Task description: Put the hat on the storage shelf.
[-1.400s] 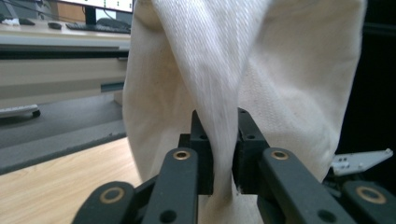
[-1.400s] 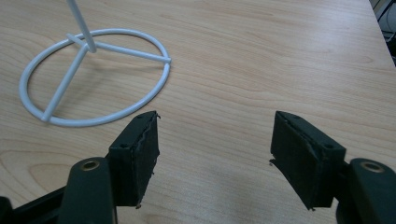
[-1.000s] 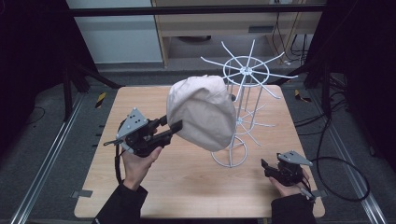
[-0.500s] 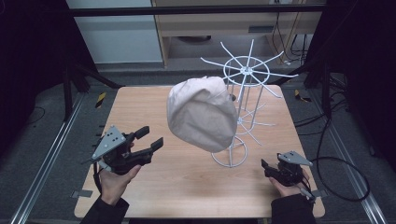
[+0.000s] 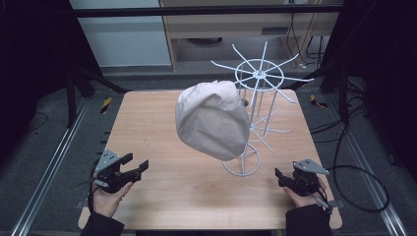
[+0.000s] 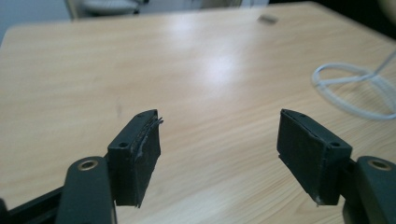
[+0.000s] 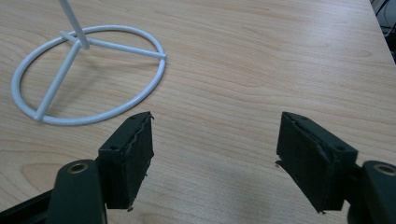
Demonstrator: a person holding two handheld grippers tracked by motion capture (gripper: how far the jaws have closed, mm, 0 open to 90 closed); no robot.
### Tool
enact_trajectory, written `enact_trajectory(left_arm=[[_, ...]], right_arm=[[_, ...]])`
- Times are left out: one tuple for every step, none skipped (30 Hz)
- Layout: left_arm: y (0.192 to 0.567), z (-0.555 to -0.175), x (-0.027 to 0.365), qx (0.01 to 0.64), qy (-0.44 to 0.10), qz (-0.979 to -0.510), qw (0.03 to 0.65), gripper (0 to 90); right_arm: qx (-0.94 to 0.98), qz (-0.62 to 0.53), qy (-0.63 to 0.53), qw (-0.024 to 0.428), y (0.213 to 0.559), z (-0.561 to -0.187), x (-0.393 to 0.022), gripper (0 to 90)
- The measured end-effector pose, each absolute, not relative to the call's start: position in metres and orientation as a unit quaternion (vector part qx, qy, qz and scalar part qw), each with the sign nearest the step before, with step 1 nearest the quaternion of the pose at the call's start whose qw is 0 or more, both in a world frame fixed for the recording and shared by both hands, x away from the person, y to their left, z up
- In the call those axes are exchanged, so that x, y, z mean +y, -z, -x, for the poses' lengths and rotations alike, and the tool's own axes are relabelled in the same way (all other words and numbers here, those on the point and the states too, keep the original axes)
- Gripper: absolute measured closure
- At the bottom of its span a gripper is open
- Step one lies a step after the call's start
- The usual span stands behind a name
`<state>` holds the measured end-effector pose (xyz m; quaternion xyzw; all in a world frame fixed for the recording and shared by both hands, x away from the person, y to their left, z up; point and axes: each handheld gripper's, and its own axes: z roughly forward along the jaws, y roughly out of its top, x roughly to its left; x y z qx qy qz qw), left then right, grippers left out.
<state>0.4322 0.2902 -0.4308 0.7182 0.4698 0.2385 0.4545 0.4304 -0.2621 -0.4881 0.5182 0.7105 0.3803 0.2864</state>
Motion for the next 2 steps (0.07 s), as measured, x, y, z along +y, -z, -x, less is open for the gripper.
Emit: enact_trajectory(left_arm=[[0.4308, -0.4322, 0.2902, 0.47, -0.239, -0.718, 0.455, 29.5], [0.4384, -0.4345, 0.2949, 0.481, -0.239, -0.72, 0.439, 29.5]], right_arm=[[0.71, -0.518, -0.38, 0.286, 0.4881, -0.4304, -0.2621, 27.1], [0.709, -0.52, -0.38, 0.286, 0.4882, -0.4305, -0.2619, 26.8]])
